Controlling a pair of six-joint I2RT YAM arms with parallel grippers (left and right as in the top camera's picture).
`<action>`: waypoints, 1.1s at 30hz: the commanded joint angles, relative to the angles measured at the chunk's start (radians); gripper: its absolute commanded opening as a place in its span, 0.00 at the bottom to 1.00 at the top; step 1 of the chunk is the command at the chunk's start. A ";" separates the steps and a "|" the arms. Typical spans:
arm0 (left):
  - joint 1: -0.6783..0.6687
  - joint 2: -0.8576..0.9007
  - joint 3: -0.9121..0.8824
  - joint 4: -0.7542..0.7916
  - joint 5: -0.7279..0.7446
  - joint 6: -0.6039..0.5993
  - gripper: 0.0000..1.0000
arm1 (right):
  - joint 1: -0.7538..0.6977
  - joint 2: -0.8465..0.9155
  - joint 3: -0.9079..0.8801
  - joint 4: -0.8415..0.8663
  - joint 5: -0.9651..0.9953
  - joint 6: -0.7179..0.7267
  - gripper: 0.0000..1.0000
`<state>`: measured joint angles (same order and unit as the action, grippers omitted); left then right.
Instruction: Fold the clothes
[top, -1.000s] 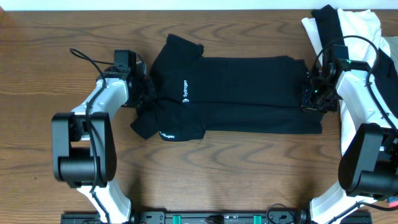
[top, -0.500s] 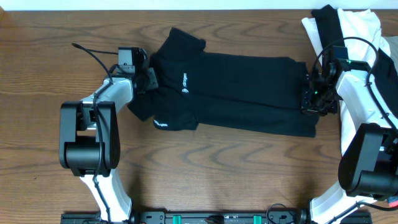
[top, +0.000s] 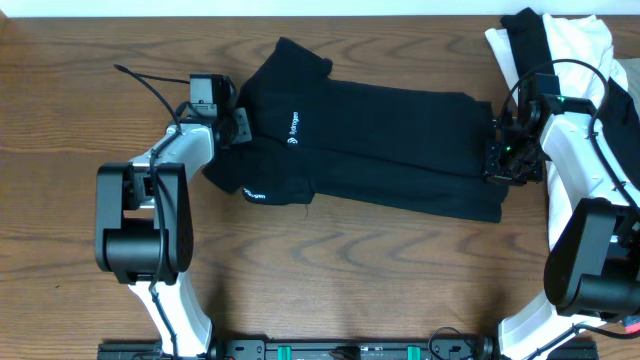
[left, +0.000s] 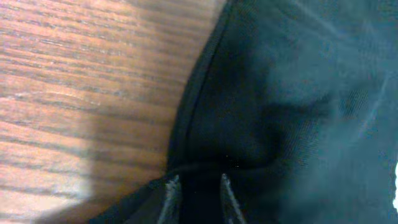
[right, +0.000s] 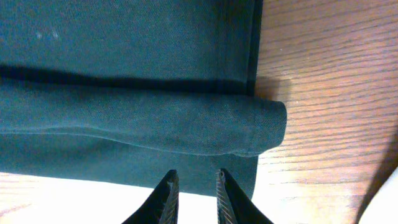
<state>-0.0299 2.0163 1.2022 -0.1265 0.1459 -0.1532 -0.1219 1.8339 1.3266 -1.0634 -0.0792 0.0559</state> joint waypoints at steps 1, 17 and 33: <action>0.007 -0.048 -0.014 -0.030 -0.054 0.030 0.35 | 0.007 0.002 -0.002 -0.003 -0.004 -0.013 0.20; 0.006 -0.575 -0.014 -0.667 -0.025 -0.071 0.69 | 0.008 0.002 -0.002 -0.012 -0.005 -0.013 0.22; -0.049 -0.418 -0.121 -0.742 0.074 -0.110 0.70 | 0.014 0.002 -0.057 0.006 -0.008 -0.013 0.22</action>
<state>-0.0673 1.5787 1.0847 -0.8864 0.2047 -0.2558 -0.1219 1.8339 1.2884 -1.0653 -0.0795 0.0555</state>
